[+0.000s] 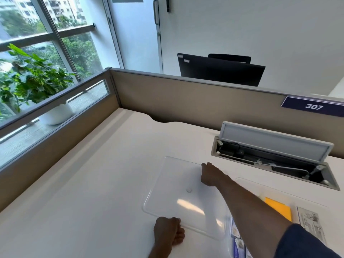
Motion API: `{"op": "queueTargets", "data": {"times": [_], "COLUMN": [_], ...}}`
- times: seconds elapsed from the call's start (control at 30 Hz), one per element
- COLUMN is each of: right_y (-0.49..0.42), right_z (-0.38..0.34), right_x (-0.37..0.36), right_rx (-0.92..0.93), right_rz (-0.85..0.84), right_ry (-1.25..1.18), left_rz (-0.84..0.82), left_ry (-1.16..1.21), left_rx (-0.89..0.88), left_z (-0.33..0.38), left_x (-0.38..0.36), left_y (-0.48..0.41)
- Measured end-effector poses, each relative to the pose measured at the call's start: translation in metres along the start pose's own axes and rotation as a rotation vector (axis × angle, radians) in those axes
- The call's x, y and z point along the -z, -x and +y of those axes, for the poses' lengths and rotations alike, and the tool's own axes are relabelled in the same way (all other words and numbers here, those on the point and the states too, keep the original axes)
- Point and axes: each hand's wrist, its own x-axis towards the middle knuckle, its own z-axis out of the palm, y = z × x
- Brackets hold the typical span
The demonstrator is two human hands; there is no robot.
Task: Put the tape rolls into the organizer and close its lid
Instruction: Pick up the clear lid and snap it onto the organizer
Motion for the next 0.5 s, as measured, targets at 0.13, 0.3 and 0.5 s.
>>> {"op": "queueTargets", "data": {"times": [0.13, 0.3, 0.5], "right_y": [-0.007, -0.013, -0.020], "right_z": [0.000, -0.007, -0.009], "right_x": [-0.003, -0.001, -0.005], "right_rx": [0.009, 0.002, -0.021], "right_rz": [-0.020, -0.021, -0.042], "right_ry": [0.013, -0.016, -0.060], "left_rz": [0.000, 0.058, 0.179], "left_ry": [-0.017, 0.011, 0.007], "left_rx": [0.017, -0.012, -0.156], "left_z": [0.002, 0.002, 0.005], "left_x": [0.001, -0.004, 0.003], "left_y": [-0.002, 0.001, 0.001]}}
